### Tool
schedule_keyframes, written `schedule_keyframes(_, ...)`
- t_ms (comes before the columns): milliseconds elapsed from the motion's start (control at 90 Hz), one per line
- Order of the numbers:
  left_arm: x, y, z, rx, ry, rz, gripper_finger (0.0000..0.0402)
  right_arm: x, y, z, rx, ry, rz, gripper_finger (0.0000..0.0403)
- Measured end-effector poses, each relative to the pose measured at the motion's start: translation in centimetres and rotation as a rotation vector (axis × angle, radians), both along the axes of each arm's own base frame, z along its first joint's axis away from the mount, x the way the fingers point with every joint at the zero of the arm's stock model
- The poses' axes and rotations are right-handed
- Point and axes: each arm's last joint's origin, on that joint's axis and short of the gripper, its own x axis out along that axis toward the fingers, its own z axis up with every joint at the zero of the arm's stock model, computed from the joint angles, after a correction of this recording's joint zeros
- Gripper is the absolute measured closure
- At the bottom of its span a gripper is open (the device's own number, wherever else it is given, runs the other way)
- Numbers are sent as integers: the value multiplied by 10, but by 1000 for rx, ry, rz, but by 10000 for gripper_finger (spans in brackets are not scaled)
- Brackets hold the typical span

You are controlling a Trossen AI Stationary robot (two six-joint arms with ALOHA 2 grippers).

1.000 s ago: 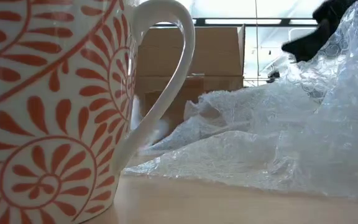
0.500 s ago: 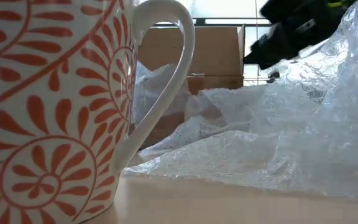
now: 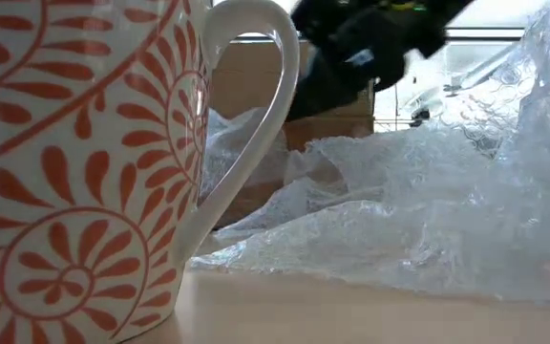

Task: Wrap mug
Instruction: Prepare the left bubble wrap

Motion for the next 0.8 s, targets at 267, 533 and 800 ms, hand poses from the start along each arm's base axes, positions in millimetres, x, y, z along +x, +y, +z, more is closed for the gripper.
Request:
schedule_keyframes(267, 2, 0, 1, 28, -35, 9, 402, 60, 15, -32, -2, 12, 19, 403)
schedule_keyframes(533, 3, 0, 1, 24, -44, 8, 402, 93, 25, -61, 3, 25, 36, 403)
schedule_keyframes(800, 3, -1, 1, 21, -52, 9, 402, 105, 27, -93, 39, 84, 0, 403)
